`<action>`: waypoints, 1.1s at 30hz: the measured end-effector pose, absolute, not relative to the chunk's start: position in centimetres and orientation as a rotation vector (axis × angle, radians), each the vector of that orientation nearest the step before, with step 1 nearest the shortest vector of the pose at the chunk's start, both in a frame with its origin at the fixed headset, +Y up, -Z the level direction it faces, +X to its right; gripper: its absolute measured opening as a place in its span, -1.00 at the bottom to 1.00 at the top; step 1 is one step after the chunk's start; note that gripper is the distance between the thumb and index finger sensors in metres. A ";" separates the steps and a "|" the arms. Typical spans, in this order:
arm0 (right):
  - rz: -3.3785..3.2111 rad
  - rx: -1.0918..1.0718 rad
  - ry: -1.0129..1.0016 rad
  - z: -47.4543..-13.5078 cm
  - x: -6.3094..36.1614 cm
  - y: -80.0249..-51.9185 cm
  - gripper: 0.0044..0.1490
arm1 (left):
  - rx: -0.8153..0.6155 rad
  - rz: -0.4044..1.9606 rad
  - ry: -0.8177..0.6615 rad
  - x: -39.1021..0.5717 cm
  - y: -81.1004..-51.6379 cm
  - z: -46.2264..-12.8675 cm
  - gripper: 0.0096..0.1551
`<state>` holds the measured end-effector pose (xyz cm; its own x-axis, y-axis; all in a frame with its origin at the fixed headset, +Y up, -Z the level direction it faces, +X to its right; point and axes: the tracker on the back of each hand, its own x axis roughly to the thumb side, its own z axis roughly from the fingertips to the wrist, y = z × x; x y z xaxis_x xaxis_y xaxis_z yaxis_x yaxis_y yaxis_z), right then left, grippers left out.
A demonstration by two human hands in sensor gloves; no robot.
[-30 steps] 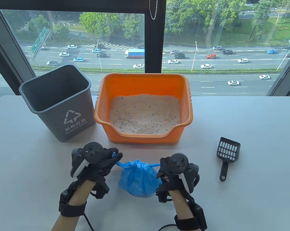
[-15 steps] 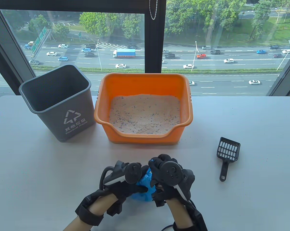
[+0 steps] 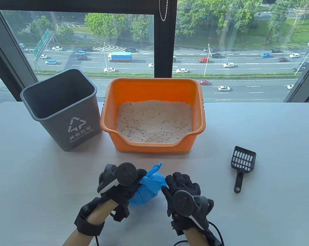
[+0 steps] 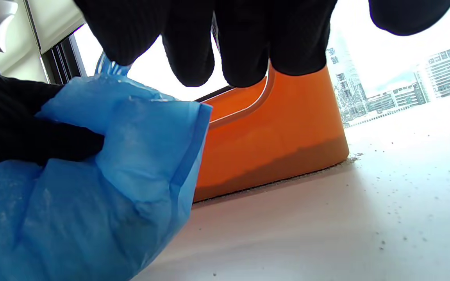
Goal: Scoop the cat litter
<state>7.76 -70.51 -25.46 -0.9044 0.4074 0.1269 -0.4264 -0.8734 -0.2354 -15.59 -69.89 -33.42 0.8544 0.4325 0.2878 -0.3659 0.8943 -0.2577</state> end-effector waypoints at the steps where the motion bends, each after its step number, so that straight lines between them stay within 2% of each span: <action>1: 2.672 0.109 -0.357 -25.5 7.7 -70.6 -0.36 | -0.198 0.465 -0.341 -16.1 -69.5 -33.5 -0.57; 4: 2.678 0.119 -0.359 -25.5 7.6 -70.6 -0.34 | -0.192 0.585 -0.331 -17.7 -67.9 -33.8 -0.56; 8: 2.680 0.110 -0.352 -25.4 7.8 -70.5 -0.34 | -0.071 0.727 -0.226 -20.2 -64.4 -34.0 -0.56; 13: 2.671 0.098 -0.323 -25.4 8.1 -70.3 -0.34 | 0.035 0.694 -0.084 -22.7 -57.8 -35.4 -0.55; 16: 2.671 0.088 -0.311 -25.4 8.2 -70.2 -0.34 | 0.091 0.667 0.054 -24.5 -53.8 -37.1 -0.53; 21: 2.667 0.070 -0.264 -25.7 8.5 -70.3 -0.34 | 0.201 0.715 0.214 -27.8 -49.4 -39.9 -0.53; 28: 2.678 0.044 -0.251 -25.8 8.7 -70.3 -0.34 | 0.407 0.808 0.446 -31.9 -46.8 -43.5 -0.51; 31: 2.686 0.031 -0.241 -25.8 8.7 -70.4 -0.34 | 0.501 0.777 0.524 -33.1 -47.2 -44.9 -0.51; 33: 2.689 0.026 -0.224 -25.8 8.7 -70.5 -0.34 | 0.513 0.726 0.567 -33.8 -48.2 -46.1 -0.51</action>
